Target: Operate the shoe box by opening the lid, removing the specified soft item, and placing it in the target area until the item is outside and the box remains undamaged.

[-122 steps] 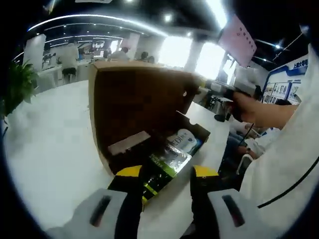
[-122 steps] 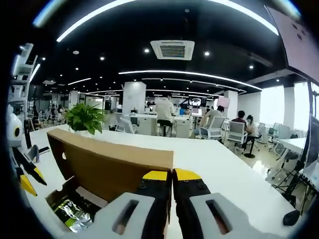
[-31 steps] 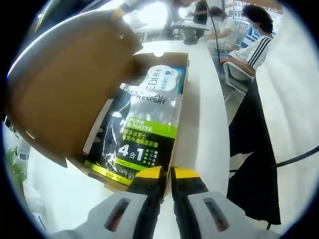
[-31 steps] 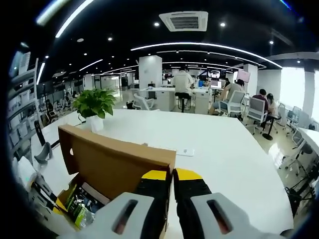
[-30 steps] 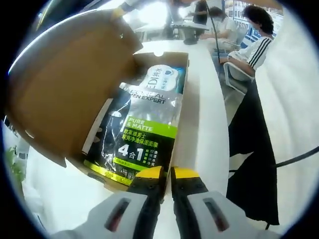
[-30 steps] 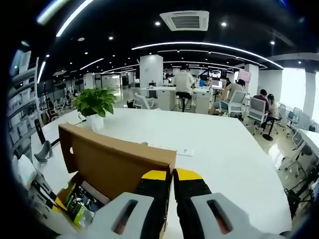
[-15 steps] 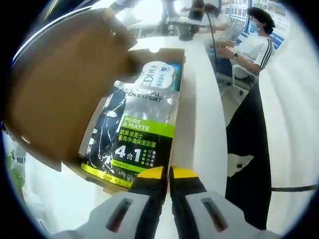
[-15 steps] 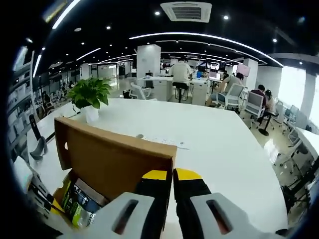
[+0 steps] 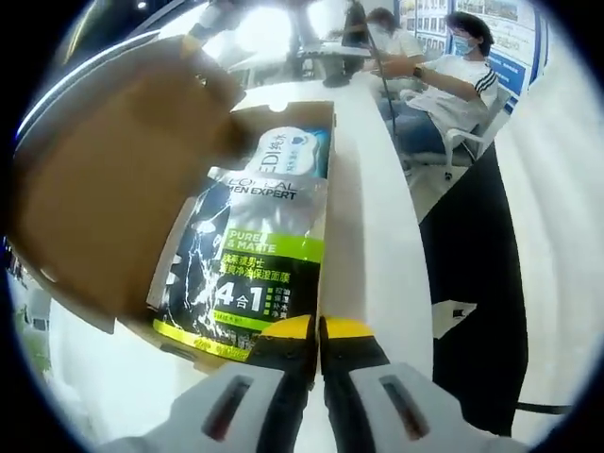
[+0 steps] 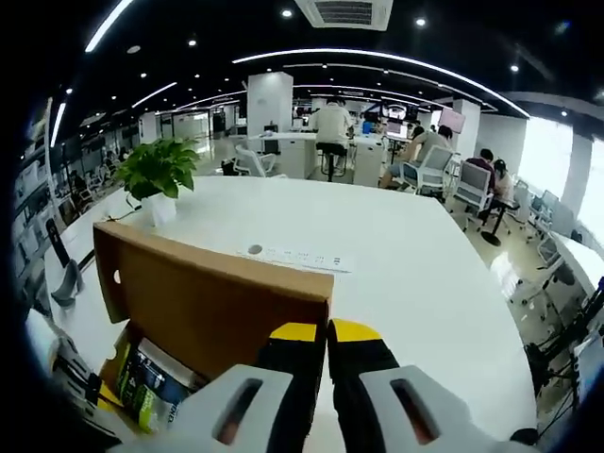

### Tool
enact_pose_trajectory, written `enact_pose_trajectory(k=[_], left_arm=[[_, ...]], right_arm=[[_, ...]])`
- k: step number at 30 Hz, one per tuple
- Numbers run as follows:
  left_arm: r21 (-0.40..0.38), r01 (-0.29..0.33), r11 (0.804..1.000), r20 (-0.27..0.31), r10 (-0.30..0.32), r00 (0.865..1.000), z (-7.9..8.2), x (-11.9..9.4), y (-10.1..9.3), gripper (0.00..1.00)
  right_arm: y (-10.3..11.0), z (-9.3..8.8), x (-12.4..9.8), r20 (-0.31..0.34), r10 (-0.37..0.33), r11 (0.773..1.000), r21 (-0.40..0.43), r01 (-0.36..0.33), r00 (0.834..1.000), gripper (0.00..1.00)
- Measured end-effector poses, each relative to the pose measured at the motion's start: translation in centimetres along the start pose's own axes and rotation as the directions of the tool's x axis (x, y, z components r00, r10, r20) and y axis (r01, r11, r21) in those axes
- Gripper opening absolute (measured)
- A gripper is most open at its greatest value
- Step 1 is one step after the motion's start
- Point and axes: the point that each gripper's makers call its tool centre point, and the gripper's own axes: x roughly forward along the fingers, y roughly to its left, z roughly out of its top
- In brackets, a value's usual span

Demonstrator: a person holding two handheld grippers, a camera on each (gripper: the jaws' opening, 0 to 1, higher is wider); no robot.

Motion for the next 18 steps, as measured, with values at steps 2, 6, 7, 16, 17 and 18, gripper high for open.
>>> enact_pose_trajectory(k=[2, 6, 7, 16, 17, 18], left_arm=[[-0.007, -0.001, 1.000, -0.007, 0.001, 1.000, 0.0, 0.0, 0.1, 0.02], [-0.040, -0.004, 0.999, -0.027, 0.003, 1.000, 0.0, 0.1, -0.2, 0.02], [-0.017, -0.004, 1.000, -0.030, 0.003, 1.000, -0.1, 0.0, -0.2, 0.02], [-0.025, -0.026, 0.999, -0.057, 0.024, 0.998, -0.1, 0.6, 0.0, 0.02], [-0.016, -0.031, 0.999, -0.076, 0.030, 0.997, -0.3, 1.0, -0.1, 0.02], [0.008, -0.028, 1.000, -0.092, 0.029, 0.995, -0.3, 1.1, -0.1, 0.02]], right_arm=[[-0.1, 0.0, 0.3, -0.012, -0.011, 0.998, -0.061, 0.010, 1.000, 0.01], [-0.2, 0.2, 0.9, -0.009, 0.005, 0.999, 0.031, -0.005, 1.000, 0.00], [-0.2, 0.2, 1.2, -0.004, 0.004, 0.999, 0.040, -0.004, 1.000, 0.00], [-0.7, 0.2, 2.2, 0.065, 0.031, 0.995, 0.092, -0.037, 0.997, 0.00], [-0.7, 0.3, 2.3, 0.073, 0.051, 0.996, 0.067, -0.056, 0.996, 0.00], [-0.8, 0.2, 2.3, 0.073, 0.051, 0.995, 0.076, -0.057, 0.996, 0.00]])
